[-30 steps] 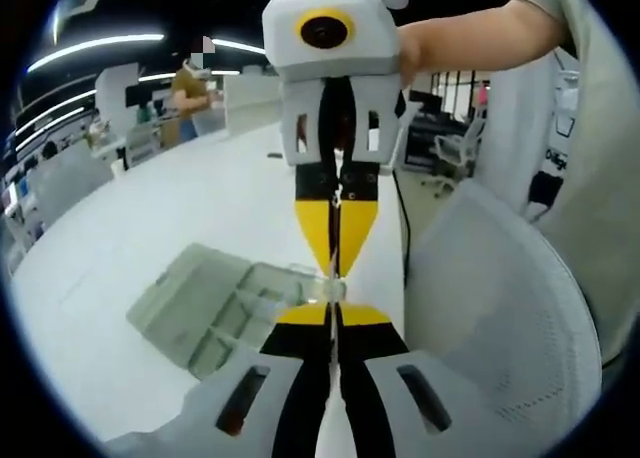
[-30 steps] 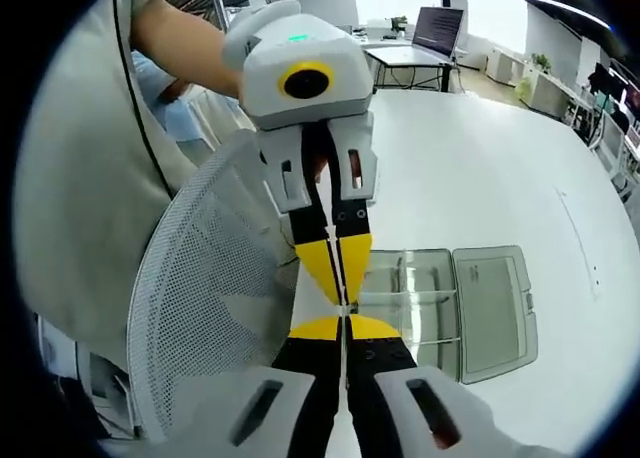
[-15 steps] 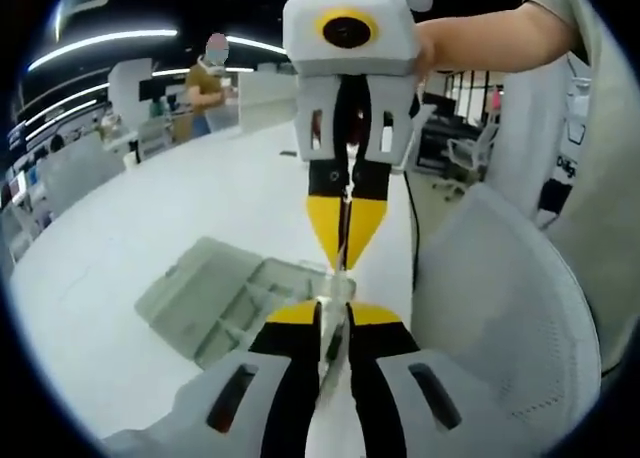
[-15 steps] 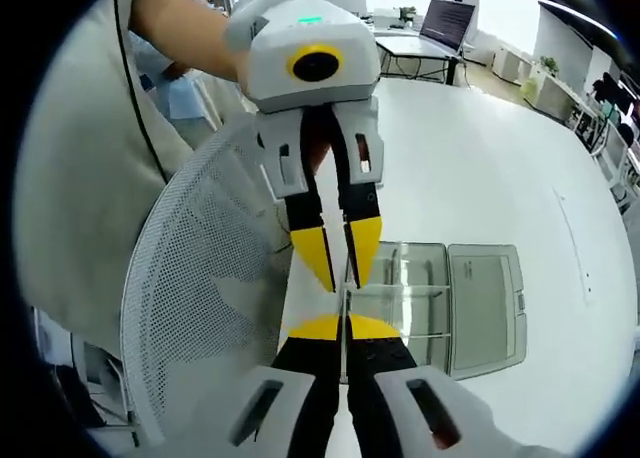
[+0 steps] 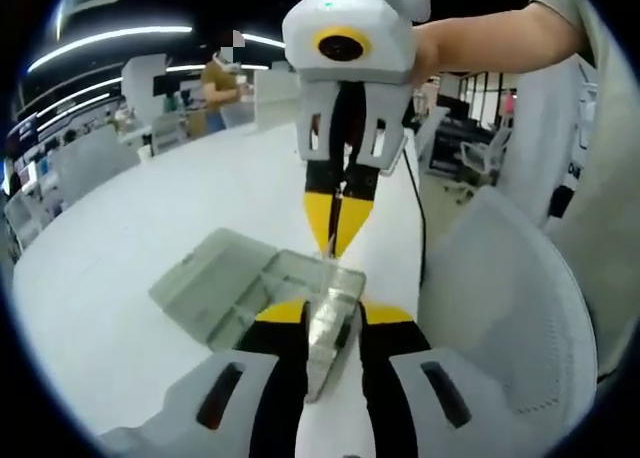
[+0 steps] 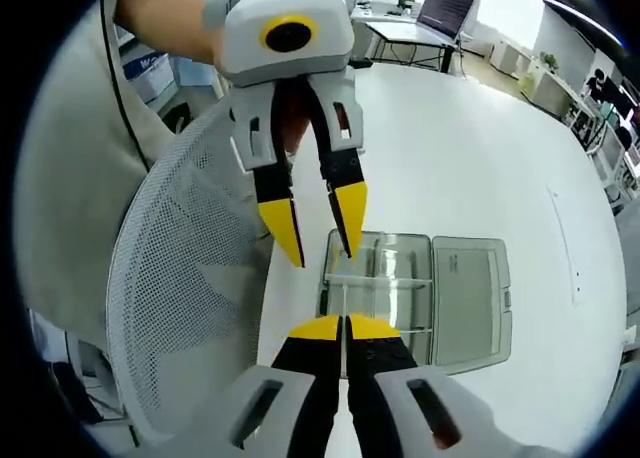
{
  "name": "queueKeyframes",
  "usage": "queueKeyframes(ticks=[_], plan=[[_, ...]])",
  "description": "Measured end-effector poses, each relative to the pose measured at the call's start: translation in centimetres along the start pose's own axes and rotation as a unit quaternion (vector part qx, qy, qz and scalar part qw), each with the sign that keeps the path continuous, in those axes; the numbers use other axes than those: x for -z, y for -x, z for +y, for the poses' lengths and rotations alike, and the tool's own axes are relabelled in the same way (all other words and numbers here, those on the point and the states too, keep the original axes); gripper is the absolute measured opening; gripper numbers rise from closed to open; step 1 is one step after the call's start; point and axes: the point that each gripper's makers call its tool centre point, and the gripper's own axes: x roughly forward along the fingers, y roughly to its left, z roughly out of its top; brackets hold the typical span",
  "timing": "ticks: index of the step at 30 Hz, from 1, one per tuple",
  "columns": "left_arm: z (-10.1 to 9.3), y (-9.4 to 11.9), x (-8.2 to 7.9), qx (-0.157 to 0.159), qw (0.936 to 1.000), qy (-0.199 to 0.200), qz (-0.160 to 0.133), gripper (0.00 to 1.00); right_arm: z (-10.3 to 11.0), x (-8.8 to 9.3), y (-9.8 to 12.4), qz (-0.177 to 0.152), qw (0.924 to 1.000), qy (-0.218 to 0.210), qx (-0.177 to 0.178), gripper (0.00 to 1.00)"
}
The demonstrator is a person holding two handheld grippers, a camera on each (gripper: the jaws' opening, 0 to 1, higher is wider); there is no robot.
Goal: Insert the divider into the dual guide fixture by aligning both edges with the guide slots and pushing it downward to the bottom, including one-sided entry, uneven engagement, binding, and posture correction.
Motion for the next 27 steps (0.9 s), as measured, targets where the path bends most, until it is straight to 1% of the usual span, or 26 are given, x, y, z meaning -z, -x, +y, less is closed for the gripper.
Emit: queueKeyframes(ticks=[3,8,18,27], plan=[[0.2,0.3,0.0,-0.005,1.0000,0.007,-0.001,0.22,-0.4,0.0,-0.1,0.004,1.0000,-0.002,0.005,0.00],[0.4,0.6,0.0,-0.015,0.9997,0.018,-0.002,0.31,-0.8,0.2,-0.3,0.014,0.9998,-0.006,0.010,0.00],[0.7,1.0,0.2,-0.024,0.9993,0.029,-0.004,0.40,-1.5,0.5,-0.6,0.028,0.9995,-0.009,0.014,0.00],[1.3,1.3,0.3,-0.035,0.9986,0.039,-0.007,0.46,-2.3,0.4,-1.0,0.038,0.9990,-0.016,0.017,0.00]])
